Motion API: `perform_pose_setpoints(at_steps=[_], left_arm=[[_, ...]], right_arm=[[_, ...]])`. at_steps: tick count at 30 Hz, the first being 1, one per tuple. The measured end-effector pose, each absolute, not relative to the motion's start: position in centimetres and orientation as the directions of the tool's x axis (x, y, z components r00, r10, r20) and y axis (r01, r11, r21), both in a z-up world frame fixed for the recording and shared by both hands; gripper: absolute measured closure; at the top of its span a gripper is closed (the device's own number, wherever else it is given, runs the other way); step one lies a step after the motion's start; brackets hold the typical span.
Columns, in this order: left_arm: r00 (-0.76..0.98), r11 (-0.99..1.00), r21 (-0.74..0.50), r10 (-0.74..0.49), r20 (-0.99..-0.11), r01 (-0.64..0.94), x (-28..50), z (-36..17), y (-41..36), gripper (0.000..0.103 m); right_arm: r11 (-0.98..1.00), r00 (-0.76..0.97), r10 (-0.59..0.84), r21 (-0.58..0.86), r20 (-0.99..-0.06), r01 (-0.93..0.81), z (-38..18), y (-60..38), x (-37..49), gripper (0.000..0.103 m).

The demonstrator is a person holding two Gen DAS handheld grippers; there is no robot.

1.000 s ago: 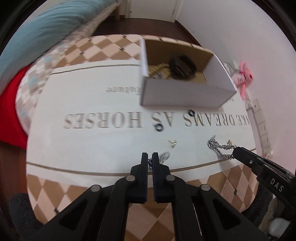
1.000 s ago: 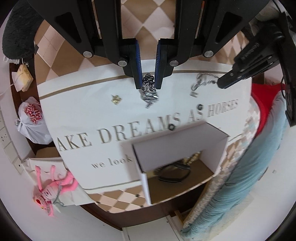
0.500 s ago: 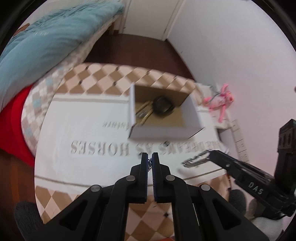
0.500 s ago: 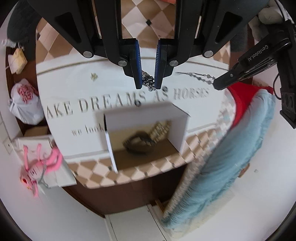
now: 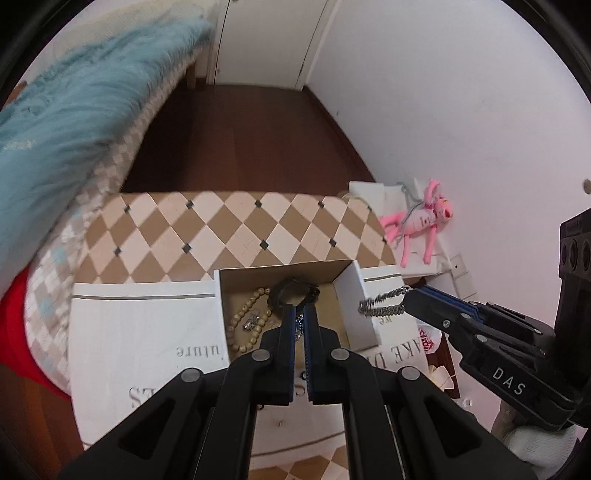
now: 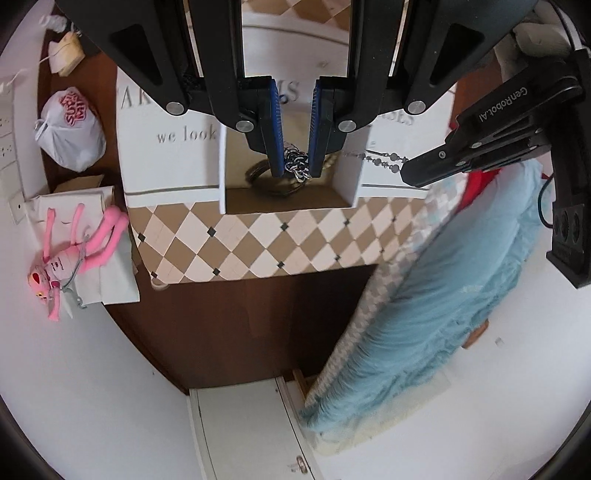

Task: Organize jewelry
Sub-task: 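Carry the chain bracelet and necklace over the white box and open both tools, then withdraw both tools from the box back over the table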

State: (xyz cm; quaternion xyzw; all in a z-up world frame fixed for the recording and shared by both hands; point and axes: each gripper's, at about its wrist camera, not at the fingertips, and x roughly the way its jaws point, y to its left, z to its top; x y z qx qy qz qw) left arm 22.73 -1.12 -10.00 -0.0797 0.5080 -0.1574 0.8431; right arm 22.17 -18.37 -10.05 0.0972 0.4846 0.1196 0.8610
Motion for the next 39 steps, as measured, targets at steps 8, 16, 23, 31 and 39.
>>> perform_pose_setpoints(at_steps=[8, 16, 23, 31, 39], left_arm=[[0.273, 0.925, -0.337, -0.374, -0.886, 0.173, 27.2, -15.4, -2.9, 0.101], [0.239, 0.959, -0.252, -0.276, -0.931, 0.125, 27.7, -16.9, -3.0, 0.094], [0.332, 0.991, -0.127, -0.137, -0.933, 0.052, 25.9, -16.2, -0.4, 0.032], [0.359, 0.998, -0.065, -0.06, -0.931, -0.001, 23.6, -17.2, 1.1, 0.0], [0.362, 0.998, -0.059, -0.046, -0.931, -0.025, 21.6, -18.3, 1.0, 0.0]], right_arm=[[0.974, 0.396, 0.227, 0.213, -0.89, -0.08, -15.1, -18.9, 28.1, 0.089], [0.982, 0.268, 0.18, 0.16, -0.946, -0.097, -19.0, -18.6, 30.0, 0.089], [0.985, 0.255, 0.166, 0.147, -0.953, -0.093, -18.7, -19.0, 27.7, 0.051], [0.998, 0.299, 0.047, 0.035, -0.953, -0.044, -18.5, -19.1, 25.5, 0.011], [1.0, 0.314, -0.022, -0.024, -0.949, -0.001, -19.7, -19.0, 23.5, 0.001]])
